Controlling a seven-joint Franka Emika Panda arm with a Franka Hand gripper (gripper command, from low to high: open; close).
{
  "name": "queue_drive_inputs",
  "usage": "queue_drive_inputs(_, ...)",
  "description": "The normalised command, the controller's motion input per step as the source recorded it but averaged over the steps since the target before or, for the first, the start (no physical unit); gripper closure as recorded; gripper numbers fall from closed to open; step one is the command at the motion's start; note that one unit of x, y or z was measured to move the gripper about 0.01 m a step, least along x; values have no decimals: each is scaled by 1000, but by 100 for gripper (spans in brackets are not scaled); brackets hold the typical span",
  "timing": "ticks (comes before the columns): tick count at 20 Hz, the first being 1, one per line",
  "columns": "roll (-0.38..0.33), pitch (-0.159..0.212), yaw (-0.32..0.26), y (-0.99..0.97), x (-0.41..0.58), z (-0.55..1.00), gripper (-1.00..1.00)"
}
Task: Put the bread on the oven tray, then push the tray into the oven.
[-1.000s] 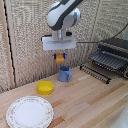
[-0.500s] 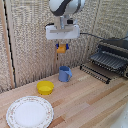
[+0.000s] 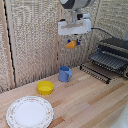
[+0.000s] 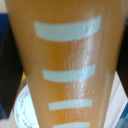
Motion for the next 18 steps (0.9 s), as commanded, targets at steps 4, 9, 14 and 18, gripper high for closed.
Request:
queue_drive_inputs(4, 0, 0, -170, -781, -49, -9, 100)
queue_drive_inputs(9, 0, 0, -108, -933, 0, -53, 100)
queue_drive_inputs(14, 0, -17, -75, -992, 53, -27, 100)
queue_drive_inputs(18, 3, -45, -49, -1000, 161, 0, 100)
